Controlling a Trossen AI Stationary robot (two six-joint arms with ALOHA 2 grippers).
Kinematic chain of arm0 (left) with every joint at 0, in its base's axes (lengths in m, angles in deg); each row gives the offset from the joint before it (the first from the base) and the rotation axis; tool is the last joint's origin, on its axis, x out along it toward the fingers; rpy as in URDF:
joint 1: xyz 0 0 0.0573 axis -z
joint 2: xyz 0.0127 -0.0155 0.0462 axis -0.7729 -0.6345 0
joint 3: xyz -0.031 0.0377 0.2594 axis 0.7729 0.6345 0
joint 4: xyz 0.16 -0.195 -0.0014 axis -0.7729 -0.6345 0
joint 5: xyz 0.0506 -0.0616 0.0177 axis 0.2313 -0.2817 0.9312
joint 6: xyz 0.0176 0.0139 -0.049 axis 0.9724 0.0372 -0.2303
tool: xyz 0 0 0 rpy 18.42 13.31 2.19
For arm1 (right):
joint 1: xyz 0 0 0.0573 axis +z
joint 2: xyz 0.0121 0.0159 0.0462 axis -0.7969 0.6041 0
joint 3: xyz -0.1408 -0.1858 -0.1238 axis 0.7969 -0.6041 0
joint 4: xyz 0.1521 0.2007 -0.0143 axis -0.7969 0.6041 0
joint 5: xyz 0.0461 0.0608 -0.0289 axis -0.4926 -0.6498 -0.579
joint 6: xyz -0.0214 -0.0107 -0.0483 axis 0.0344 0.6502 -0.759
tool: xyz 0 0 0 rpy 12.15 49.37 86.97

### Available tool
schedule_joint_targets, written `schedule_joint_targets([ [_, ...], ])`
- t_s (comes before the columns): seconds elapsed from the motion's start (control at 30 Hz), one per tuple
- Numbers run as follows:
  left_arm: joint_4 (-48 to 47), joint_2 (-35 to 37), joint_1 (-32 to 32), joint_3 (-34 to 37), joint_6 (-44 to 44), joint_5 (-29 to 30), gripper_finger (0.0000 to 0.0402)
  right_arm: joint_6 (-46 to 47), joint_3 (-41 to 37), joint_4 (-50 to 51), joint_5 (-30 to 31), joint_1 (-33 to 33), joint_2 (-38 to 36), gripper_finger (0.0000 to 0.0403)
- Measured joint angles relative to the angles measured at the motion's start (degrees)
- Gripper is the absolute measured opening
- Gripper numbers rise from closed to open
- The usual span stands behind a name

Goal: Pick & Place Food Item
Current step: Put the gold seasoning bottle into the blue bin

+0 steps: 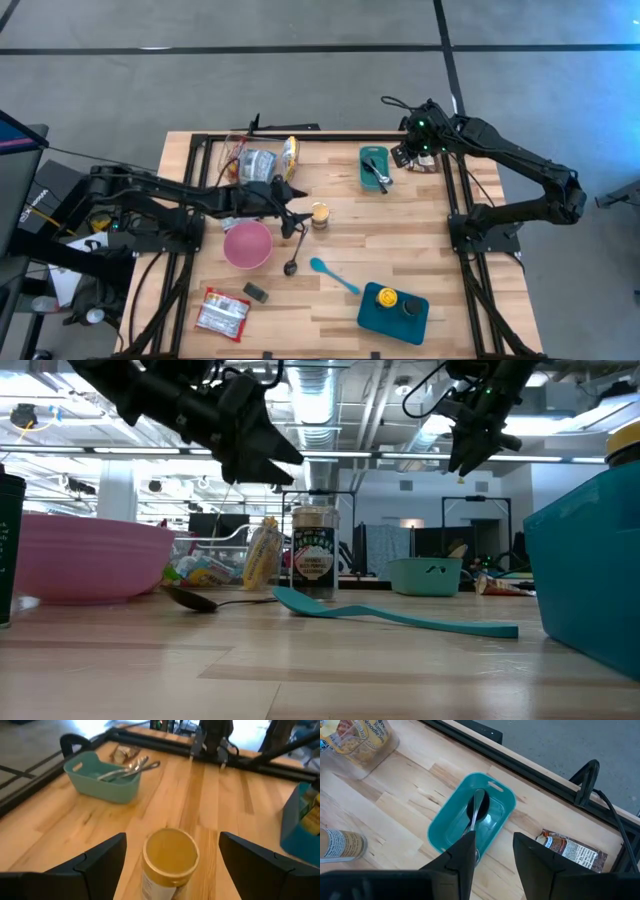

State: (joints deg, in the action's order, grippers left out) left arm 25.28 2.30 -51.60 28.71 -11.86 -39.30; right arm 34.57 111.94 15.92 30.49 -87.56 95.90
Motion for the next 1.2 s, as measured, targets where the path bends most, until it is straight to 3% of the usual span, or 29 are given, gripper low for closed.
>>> schedule_joint_targets([
  [0.43, 4.36, -6.36, -0.10, 0.00, -0.20, -0.02, 0.0317, 0.02, 0.00, -0.02, 0.00, 0.00, 0.00, 0.0127],
  [0.83, 5.50, -8.30, -0.06, 0.00, 2.05, -0.02, 0.0394, 0.02, 0.00, -0.04, 0.00, 0.00, 0.00, 0.0127],
  [1.2, 6.92, -10.97, -0.06, -0.06, 4.07, -0.07, 0.0394, 0.02, 0.00, -0.20, -0.02, 0.00, 0.00, 0.0127],
])
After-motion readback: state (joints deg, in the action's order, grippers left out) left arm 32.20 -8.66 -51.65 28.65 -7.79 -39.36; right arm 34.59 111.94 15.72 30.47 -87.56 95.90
